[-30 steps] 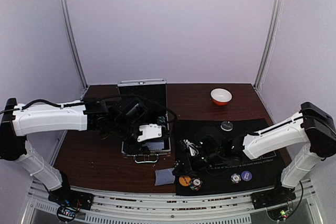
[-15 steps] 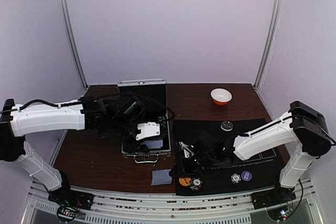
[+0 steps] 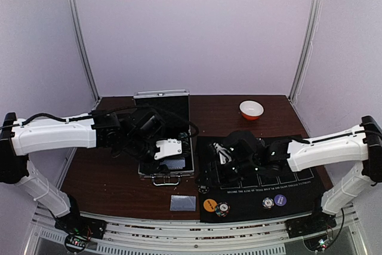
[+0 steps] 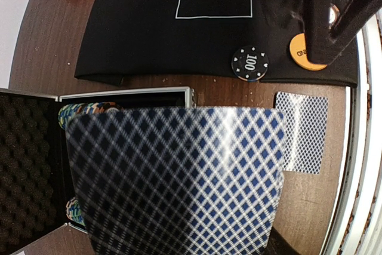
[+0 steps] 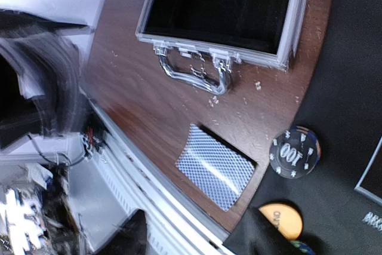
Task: Distribute texas hold em gaming equipment
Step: Distribute the poker card in the big blind area, then pick up the poker card from the face-down deck piles, then distribute the poker card in the small blind area.
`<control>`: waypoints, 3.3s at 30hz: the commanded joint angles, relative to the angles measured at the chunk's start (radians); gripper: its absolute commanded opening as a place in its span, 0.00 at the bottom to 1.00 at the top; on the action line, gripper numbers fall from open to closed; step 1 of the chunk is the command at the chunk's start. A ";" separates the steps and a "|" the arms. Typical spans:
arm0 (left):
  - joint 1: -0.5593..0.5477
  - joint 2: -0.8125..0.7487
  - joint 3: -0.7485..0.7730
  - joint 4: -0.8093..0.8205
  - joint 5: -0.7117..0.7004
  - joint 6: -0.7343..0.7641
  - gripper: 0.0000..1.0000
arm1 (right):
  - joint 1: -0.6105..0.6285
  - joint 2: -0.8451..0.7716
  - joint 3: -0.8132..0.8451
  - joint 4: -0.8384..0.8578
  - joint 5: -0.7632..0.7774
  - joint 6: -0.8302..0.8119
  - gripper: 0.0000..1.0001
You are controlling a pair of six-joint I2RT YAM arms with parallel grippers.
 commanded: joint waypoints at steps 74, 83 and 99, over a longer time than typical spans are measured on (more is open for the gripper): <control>0.018 -0.028 0.002 0.039 0.029 -0.011 0.52 | -0.154 -0.040 0.251 -0.034 -0.165 -0.313 0.00; 0.024 -0.037 -0.019 0.050 0.025 -0.023 0.52 | -0.266 -0.252 0.226 -0.356 0.019 -0.311 0.00; 0.029 -0.067 -0.049 0.075 0.037 -0.017 0.52 | -0.500 -0.220 0.482 -1.028 0.187 -0.803 0.00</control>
